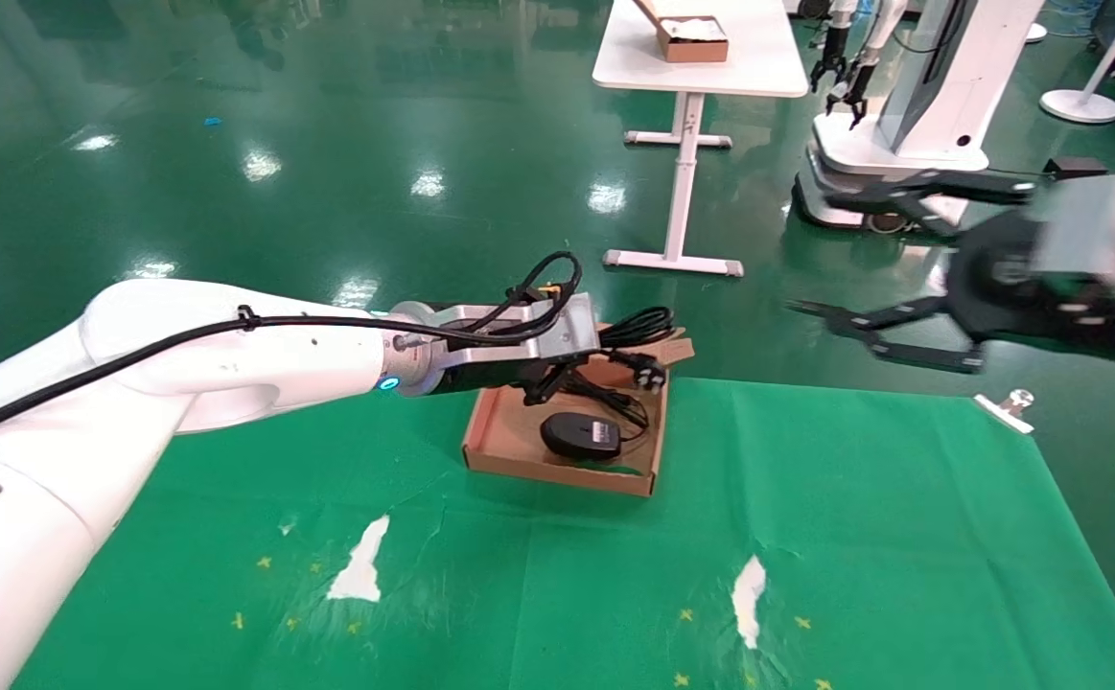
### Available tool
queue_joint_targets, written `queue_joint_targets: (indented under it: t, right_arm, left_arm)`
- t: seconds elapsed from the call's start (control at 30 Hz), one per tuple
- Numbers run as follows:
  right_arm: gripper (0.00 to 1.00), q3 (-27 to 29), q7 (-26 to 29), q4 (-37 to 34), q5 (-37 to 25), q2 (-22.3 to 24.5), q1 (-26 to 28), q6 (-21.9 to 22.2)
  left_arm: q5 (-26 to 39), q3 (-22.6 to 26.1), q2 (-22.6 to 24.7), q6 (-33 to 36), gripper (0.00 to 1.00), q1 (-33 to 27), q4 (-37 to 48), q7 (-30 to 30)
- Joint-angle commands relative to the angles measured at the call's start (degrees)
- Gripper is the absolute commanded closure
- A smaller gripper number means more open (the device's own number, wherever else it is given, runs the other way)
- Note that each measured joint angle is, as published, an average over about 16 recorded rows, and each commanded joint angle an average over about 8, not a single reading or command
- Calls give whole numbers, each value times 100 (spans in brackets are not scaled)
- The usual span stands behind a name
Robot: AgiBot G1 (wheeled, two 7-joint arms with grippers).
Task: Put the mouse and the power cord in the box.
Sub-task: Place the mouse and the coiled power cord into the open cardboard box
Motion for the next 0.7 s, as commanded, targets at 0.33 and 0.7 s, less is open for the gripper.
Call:
queue_joint_targets:
  t: [0.33, 0.7]
  right_arm:
    - [0, -1, 559, 864, 113, 767, 70, -1285]
    - [0, 34, 767, 1012, 221, 703, -142, -938]
  left_arm:
    - [-199, 579, 52, -624, 0, 38, -505, -275]
    - [-510, 245, -302, -187, 0, 311, -819, -448]
